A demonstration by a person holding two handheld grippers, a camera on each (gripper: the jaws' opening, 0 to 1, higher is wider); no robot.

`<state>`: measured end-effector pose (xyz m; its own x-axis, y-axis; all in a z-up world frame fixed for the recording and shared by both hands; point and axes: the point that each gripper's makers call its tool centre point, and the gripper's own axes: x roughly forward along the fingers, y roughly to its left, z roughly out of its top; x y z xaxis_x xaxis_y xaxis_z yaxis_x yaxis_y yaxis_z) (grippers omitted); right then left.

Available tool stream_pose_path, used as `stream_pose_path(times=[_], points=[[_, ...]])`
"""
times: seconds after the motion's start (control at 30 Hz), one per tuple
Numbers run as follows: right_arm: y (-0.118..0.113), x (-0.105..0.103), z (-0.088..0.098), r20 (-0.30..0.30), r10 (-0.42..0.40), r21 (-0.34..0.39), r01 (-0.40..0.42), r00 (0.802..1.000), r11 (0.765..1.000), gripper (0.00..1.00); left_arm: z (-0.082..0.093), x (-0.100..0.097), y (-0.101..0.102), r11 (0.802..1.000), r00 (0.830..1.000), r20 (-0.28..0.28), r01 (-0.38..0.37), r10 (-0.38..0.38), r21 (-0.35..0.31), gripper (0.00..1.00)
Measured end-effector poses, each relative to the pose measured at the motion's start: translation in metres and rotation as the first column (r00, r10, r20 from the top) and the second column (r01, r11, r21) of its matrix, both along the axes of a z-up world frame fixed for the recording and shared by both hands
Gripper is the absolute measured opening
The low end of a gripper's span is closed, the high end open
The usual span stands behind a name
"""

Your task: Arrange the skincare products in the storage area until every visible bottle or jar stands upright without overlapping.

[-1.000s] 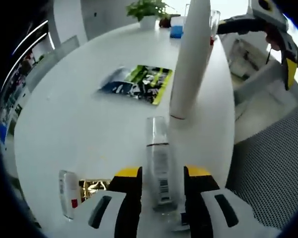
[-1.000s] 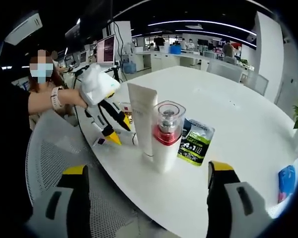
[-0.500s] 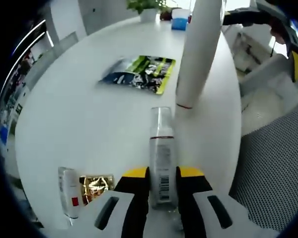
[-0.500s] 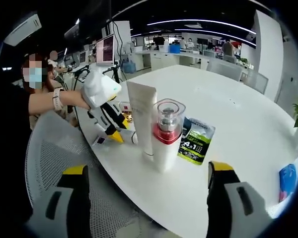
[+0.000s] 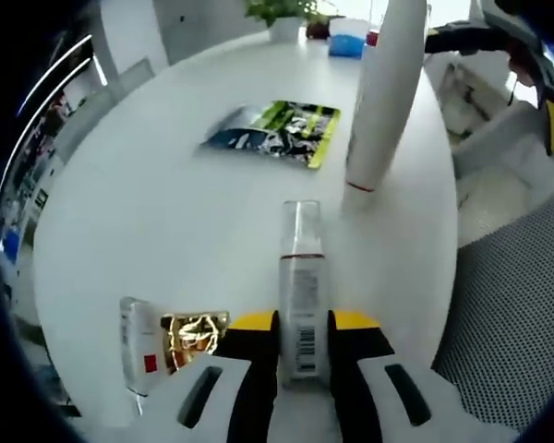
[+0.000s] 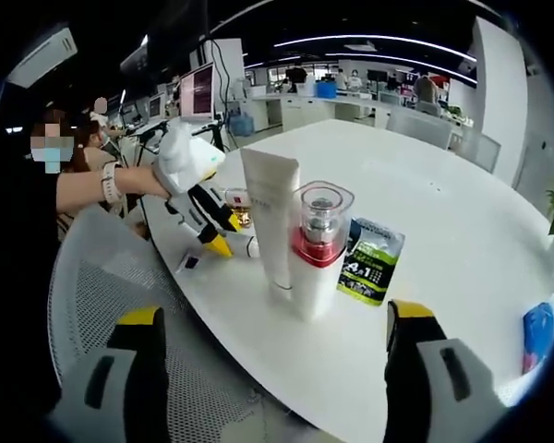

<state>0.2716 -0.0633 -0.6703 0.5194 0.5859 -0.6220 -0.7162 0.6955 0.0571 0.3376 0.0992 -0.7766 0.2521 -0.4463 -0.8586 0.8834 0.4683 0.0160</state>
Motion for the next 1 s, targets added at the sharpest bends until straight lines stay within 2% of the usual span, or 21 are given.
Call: stream_pose_path(times=[0.07, 0.27, 0.47, 0.7, 0.8, 0.9, 1.0], points=[[0.001, 0.0, -0.001, -0.003, -0.008, 0.007, 0.008, 1.0, 1.0, 1.0, 0.008, 0.002, -0.001, 0.997, 0.999, 0.001, -0.04, 0.04, -0.06, 0.16], [0.006, -0.001, 0.001, -0.003, -0.021, 0.057, 0.021, 1.0, 0.998, 0.99, 0.026, -0.003, 0.006, 0.985, 0.995, 0.016, -0.098, 0.101, -0.143, 0.16], [0.009, -0.004, -0.001, -0.041, -0.047, 0.106, 0.051, 0.998, 0.993, 0.98, 0.055, -0.014, 0.004, 0.951, 0.986, 0.037, -0.149, 0.165, -0.271, 0.16], [0.018, -0.005, 0.006, -0.063, -0.07, 0.201, 0.081, 0.996, 0.976, 0.95, 0.078, -0.023, 0.001, 0.928, 0.979, 0.062, -0.161, 0.192, -0.337, 0.16], [0.025, -0.007, 0.01, -0.081, -0.071, 0.252, 0.089, 0.994, 0.964, 0.95, 0.088, -0.026, -0.002, 0.912, 0.976, 0.066, -0.166, 0.205, -0.376, 0.16], [0.027, -0.009, 0.01, -0.101, -0.067, 0.274, 0.092, 0.993, 0.957, 0.94, 0.094, -0.028, -0.004, 0.902, 0.974, 0.076, -0.168, 0.215, -0.397, 0.16], [0.032, -0.011, 0.014, -0.119, -0.077, 0.338, 0.113, 0.99, 0.934, 0.9, 0.102, -0.034, -0.009, 0.89, 0.973, 0.075, -0.166, 0.217, -0.424, 0.16]])
